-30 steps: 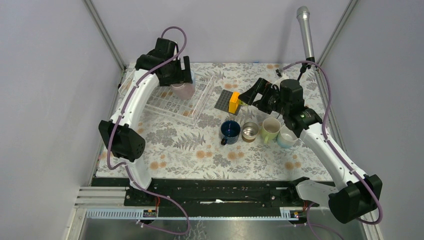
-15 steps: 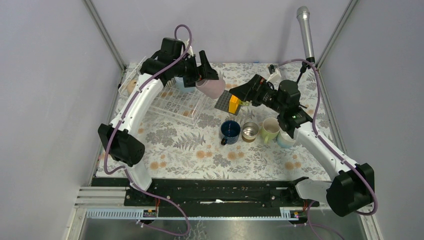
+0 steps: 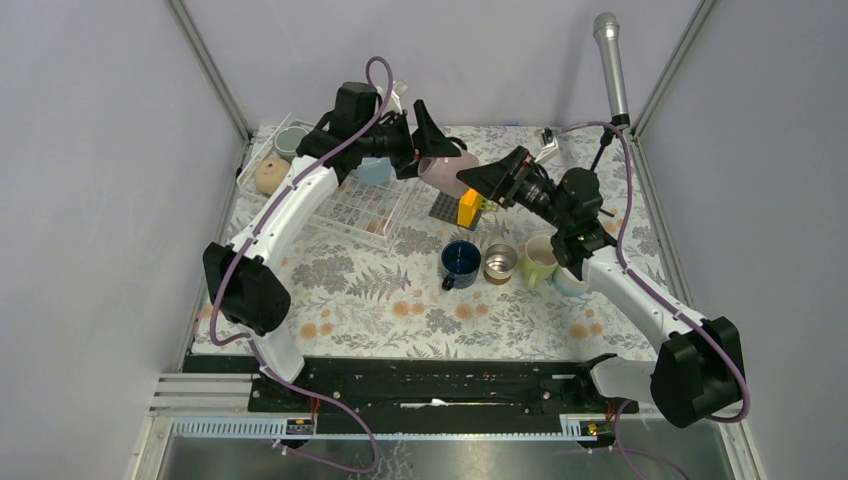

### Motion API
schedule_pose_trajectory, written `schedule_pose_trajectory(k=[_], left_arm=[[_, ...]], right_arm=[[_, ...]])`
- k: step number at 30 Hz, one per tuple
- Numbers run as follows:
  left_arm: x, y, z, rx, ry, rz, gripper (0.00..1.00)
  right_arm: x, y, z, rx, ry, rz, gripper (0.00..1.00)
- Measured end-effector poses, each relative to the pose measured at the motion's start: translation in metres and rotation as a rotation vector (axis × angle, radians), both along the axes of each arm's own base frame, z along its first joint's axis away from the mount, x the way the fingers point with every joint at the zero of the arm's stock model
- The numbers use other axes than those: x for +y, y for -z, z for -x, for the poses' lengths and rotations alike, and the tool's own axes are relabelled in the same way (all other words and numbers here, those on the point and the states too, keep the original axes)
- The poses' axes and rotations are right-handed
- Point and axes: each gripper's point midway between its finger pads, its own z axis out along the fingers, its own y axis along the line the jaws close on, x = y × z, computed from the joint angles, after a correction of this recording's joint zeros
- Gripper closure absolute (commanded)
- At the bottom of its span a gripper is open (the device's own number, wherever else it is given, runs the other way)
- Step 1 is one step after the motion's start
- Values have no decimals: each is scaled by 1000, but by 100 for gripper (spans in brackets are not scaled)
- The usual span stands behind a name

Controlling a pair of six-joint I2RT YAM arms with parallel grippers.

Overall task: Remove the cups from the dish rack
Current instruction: Place the cup at the center of the board.

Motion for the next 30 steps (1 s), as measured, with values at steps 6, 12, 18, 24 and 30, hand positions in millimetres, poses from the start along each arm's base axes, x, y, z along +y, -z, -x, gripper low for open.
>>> schedule_pose_trajectory(k=[6, 12, 18, 24, 30], left_arm=[[-14, -2, 7, 29, 37, 82, 100], [-24, -10, 15, 39, 71, 169, 100], [-31, -25, 25, 26, 105, 238, 100], [-35, -32, 31, 66, 127, 309, 15], [-38, -30, 36, 51, 136, 312, 1]], right_arm=[[0, -17, 4, -34, -13, -98, 29], [1, -28, 9, -49, -27, -163, 55], [0, -34, 10, -51, -33, -194, 83], [1, -47, 17, -75, -55, -237, 100], [1, -48, 20, -82, -45, -218, 100]])
